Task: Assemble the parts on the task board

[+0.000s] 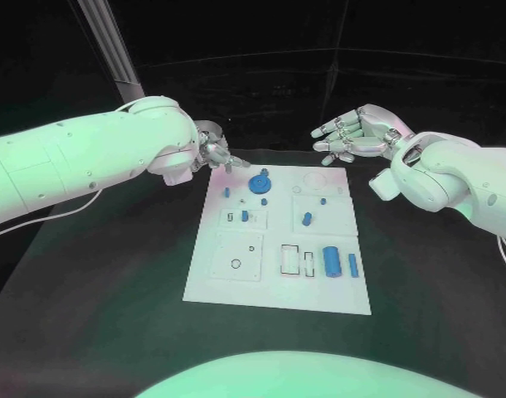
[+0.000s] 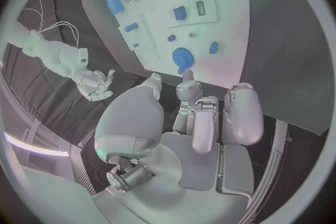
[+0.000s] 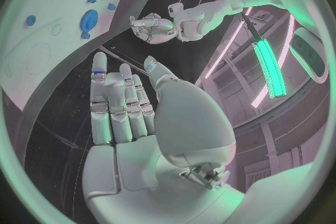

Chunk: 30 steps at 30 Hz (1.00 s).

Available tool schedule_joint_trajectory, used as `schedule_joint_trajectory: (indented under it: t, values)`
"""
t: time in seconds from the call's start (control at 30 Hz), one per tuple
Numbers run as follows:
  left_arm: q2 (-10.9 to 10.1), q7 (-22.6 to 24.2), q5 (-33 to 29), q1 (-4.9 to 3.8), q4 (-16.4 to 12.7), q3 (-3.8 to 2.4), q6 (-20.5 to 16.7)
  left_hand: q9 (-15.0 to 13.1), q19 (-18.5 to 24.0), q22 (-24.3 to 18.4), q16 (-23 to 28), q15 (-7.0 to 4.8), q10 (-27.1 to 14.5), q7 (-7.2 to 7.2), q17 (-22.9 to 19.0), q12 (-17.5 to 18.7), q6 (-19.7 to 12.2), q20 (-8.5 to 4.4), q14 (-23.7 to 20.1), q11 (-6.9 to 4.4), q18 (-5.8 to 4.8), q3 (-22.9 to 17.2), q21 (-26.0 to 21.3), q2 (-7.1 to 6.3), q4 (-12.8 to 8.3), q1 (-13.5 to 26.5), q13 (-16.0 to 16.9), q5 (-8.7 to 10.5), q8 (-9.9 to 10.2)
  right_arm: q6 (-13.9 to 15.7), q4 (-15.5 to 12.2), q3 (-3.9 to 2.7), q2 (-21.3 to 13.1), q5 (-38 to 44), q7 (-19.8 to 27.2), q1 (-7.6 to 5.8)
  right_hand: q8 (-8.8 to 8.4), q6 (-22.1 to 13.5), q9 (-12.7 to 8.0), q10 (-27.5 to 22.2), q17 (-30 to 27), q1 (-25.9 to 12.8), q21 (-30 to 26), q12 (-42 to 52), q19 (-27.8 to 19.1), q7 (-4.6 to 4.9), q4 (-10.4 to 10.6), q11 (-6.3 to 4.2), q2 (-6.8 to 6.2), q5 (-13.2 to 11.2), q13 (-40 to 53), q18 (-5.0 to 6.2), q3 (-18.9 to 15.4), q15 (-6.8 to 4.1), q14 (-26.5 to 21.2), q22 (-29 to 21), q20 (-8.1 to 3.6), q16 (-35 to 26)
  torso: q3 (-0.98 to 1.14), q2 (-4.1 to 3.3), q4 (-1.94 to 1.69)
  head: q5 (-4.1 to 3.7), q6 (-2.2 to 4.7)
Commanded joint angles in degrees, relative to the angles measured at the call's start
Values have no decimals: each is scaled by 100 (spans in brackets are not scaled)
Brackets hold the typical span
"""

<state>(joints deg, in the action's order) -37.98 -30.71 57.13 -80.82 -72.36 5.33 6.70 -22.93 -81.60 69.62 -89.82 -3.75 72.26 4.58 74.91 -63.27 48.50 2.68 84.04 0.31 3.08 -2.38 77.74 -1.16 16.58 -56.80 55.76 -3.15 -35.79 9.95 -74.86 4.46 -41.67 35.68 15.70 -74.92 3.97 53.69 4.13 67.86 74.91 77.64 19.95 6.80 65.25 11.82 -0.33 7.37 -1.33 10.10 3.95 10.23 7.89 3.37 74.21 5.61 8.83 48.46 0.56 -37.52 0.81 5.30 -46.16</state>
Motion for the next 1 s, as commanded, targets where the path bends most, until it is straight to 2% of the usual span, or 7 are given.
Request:
schedule_joint_trajectory:
  t: [0.03, 0.13, 0.23, 0.33, 0.47, 0.57, 1.0]
  values:
    - [162, 161, -77, -37, 393, 2, 805, 24, 31, 1, -18, 41, -30, 10, 1509, 26, -37, 13, 596, 7, 115, 60, -9, 56, -6, -73, -19, 17, 34, -22, 4, -3, 13, -6, 11, -11, -18, -29, 6, -33, 520, -52, -35, 4, 16, -3, 25, -1, 0, 22, -6, 12, 5, 6, -41, -9, 35, 5, -2, -13, 4, 50, 27]
    - [317, 209, -77, -37, 721, 15, 939, 34, 26, 11, -18, 44, -29, 12, 1509, 21, -28, 18, 596, 9, 113, 75, -5, 75, -9, -97, -17, 16, 41, -10, 2, -3, 17, -5, 6, -10, -17, -29, 6, -33, 525, -56, -38, 8, 18, -3, 29, -1, 0, 22, -6, 12, 3, 7, -37, -10, 37, 15, -10, -19, 4, 61, 33]
    - [462, 277, -27, -5, 1017, 70, 1022, 45, 21, 20, -18, 47, -22, 12, 1509, 9, -11, 24, 596, 11, 112, 94, -1, 99, -12, -128, -9, 16, 47, 4, -4, -3, 19, 8, -1, -10, -16, -29, 7, -33, 530, -56, -38, 9, 18, -3, 29, -1, 1, 23, -5, 12, 3, 7, -31, -10, 37, 30, -11, -18, 1, 54, 25]
    - [606, 360, 77, 67, 1310, 128, 1089, 50, 18, 25, -18, 48, -20, 11, 1509, 4, 1, 26, 596, 11, 111, 107, 0, 109, -15, -147, -7, 17, 49, 11, -22, -3, 18, 17, -1, -10, -16, -29, 7, -33, 530, -56, -38, 9, 18, -3, 29, -1, 1, 23, -5, 12, 3, 7, -31, -10, 37, 30, -13, -27, 3, 70, 11]
    - [777, 452, 141, 175, 1645, 159, 1169, 56, 12, 37, -18, 48, -26, 11, 1509, 11, 12, 28, 596, 11, 110, 121, 7, 120, -17, -166, -19, 17, 51, 12, -45, -3, 16, 22, -3, -10, -14, -27, 7, -29, 536, -58, -40, 15, 22, -4, 32, -2, 3, 26, -4, 14, 2, 6, -25, -11, 37, 41, -9, -15, -9, 39, -7]
    - [885, 517, 200, 244, 1866, 170, 1196, 63, 9, 41, -18, 48, -32, 11, 1509, 15, 23, 29, 596, 11, 109, 134, 8, 135, -19, -190, -28, 17, 54, 12, -54, -3, 25, 23, -5, -9, -14, -27, 7, -29, 536, -58, -40, 15, 22, -4, 32, -2, 3, 26, -4, 14, 2, 6, -25, -11, 37, 41, -13, -15, 3, 52, -8]
    - [1058, 659, 346, 338, 2173, 177, 1350, 91, -14, 86, -18, 43, -16, -4, 1509, -20, 101, 29, 596, 1, 102, 211, 32, 184, -44, -343, -11, 15, 51, 3, -58, -3, 58, 25, -5, -7, -13, -26, 8, -27, 540, -60, -42, 19, 26, -5, 35, -3, 7, 29, -3, 15, 3, 6, -23, -12, 38, 43, -6, -5, -3, 73, -9]
